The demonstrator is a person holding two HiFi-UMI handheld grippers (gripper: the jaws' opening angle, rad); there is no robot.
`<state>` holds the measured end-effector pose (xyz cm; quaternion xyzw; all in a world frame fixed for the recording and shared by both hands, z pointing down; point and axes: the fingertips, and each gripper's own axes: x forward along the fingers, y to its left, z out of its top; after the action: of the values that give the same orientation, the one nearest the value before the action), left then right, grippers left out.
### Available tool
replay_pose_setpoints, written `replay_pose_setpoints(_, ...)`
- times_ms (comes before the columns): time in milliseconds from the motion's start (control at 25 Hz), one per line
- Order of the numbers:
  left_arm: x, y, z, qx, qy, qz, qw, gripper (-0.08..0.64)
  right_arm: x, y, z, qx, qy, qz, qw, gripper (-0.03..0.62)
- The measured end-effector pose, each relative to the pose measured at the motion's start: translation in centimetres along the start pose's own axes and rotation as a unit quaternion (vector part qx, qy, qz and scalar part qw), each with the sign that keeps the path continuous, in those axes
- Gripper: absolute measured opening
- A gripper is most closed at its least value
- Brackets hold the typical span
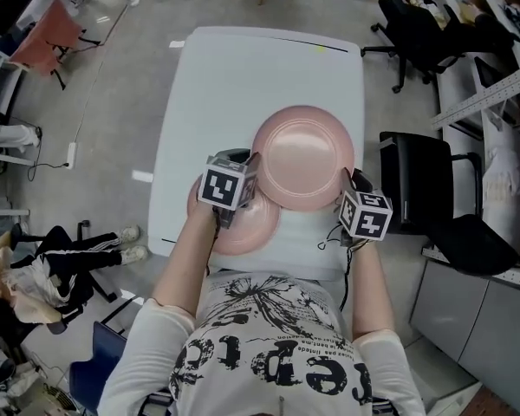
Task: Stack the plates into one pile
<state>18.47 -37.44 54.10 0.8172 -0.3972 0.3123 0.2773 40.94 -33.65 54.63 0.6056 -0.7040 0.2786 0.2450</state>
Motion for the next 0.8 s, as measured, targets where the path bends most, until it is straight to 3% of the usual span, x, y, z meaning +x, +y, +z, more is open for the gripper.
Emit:
replay_pose_setpoints(440, -10.4, 6.3, -6.4, -0.002, -0.019, 0.017, 0.9997, 0.064, -3.8, 12.6, -2.2, -0.021, -0.009, 0.008, 1.000, 0.078)
replay_pose_setpoints(800, -15.5, 9.4, -13.9, -0.011, -0.010, 0.010, 0.9998, 0.064, -5.5, 20.2, -7.8, -0.013, 0.014, 0.018, 1.000, 0.080)
